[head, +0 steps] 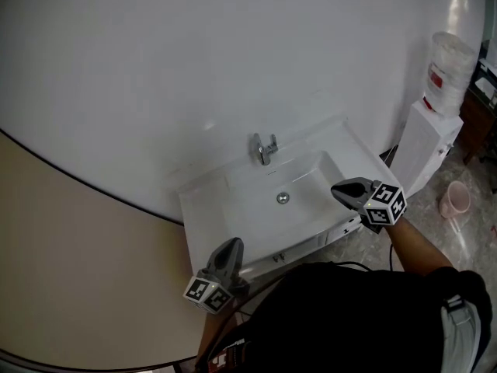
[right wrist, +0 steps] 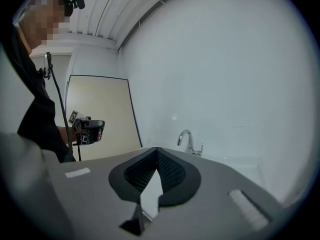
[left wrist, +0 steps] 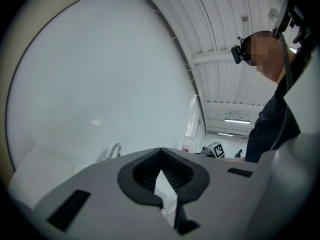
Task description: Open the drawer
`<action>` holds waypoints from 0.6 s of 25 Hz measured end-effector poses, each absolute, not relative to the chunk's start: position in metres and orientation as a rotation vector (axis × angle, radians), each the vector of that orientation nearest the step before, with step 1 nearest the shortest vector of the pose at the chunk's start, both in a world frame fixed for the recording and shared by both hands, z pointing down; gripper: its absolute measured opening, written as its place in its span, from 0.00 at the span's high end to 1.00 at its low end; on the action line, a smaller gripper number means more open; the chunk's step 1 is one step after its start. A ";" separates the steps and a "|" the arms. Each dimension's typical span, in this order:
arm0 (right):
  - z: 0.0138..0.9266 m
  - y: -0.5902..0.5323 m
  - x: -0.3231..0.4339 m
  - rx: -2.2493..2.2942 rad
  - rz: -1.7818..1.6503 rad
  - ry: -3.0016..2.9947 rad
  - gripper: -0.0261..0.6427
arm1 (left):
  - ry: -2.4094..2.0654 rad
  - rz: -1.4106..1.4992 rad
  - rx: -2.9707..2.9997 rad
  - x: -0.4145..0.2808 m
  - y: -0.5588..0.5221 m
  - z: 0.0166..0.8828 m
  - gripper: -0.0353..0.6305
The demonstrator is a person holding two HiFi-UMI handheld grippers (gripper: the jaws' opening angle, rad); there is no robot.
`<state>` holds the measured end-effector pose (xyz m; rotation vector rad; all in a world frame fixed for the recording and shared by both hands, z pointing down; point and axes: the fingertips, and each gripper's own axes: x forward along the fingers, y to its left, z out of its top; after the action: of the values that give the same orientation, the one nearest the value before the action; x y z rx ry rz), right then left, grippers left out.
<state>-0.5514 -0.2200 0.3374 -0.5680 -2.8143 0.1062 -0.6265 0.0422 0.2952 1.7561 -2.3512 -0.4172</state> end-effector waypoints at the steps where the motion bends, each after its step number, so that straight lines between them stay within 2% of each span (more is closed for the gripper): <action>1: 0.336 -0.229 -0.556 -0.589 0.102 -2.812 0.97 | -2.360 -0.417 1.741 -0.626 0.032 0.294 0.95; 15: 0.359 -0.307 -0.598 -0.664 0.130 -2.771 0.97 | -2.359 -0.381 1.671 -0.651 -0.049 0.315 0.94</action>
<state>-0.5979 -0.3071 0.3592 -0.6644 -2.7712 0.1297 -0.6514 -0.0490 0.3150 1.6709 -2.3591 -0.3806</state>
